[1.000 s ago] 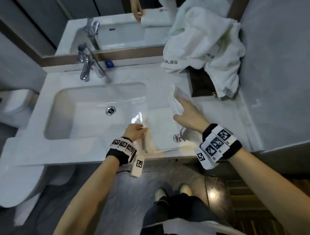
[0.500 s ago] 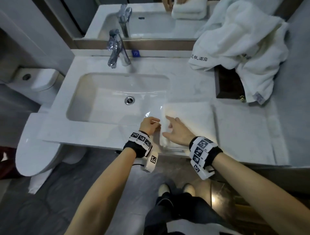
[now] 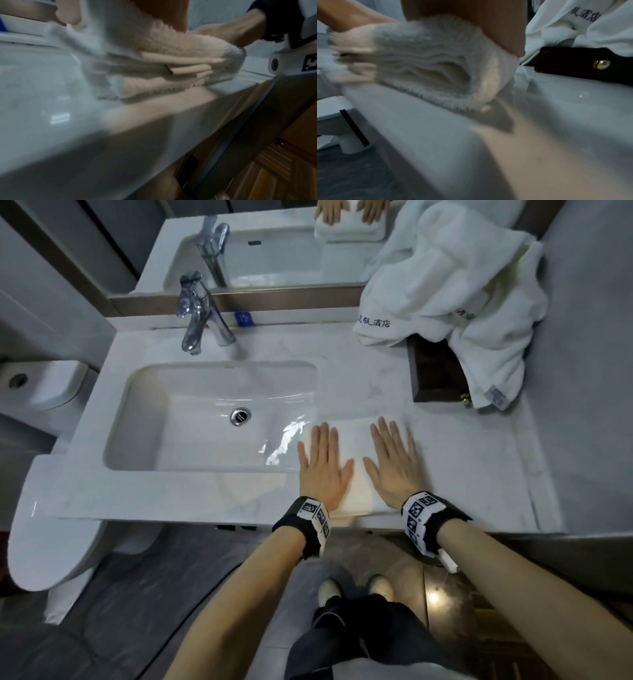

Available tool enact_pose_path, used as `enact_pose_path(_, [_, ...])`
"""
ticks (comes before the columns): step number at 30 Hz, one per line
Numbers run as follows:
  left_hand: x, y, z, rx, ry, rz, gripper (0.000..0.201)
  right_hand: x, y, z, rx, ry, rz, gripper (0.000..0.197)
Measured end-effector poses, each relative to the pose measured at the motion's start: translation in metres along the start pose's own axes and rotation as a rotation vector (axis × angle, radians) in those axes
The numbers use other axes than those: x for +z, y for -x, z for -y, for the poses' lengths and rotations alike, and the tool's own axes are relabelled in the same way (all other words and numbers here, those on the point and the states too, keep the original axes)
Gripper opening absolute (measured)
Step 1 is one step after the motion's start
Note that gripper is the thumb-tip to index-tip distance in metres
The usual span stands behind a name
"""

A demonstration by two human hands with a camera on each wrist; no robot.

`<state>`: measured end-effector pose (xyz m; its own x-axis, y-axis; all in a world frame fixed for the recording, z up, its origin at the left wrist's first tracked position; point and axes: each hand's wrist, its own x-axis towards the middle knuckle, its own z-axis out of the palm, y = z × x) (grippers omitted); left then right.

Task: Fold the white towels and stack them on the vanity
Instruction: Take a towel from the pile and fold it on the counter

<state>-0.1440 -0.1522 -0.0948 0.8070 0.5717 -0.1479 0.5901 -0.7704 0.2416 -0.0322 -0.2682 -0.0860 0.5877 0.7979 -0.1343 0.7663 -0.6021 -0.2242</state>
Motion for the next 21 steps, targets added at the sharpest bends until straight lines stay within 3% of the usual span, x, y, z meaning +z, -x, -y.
enact_pose_path(9, [0.012, 0.001, -0.014, 0.030, 0.114, -0.007, 0.068, 0.002, 0.006, -0.023, 0.020, -0.024, -0.021, 0.064])
enact_pose_path(15, [0.022, -0.015, -0.078, 0.185, 0.204, 0.054, 0.072, -0.010, 0.026, -0.089, 0.140, 0.086, -0.082, 0.057])
enact_pose_path(21, [0.032, -0.031, -0.148, 0.222, 0.142, 0.104, 0.070, -0.030, 0.038, -0.139, 0.314, 0.098, -0.073, 0.055])
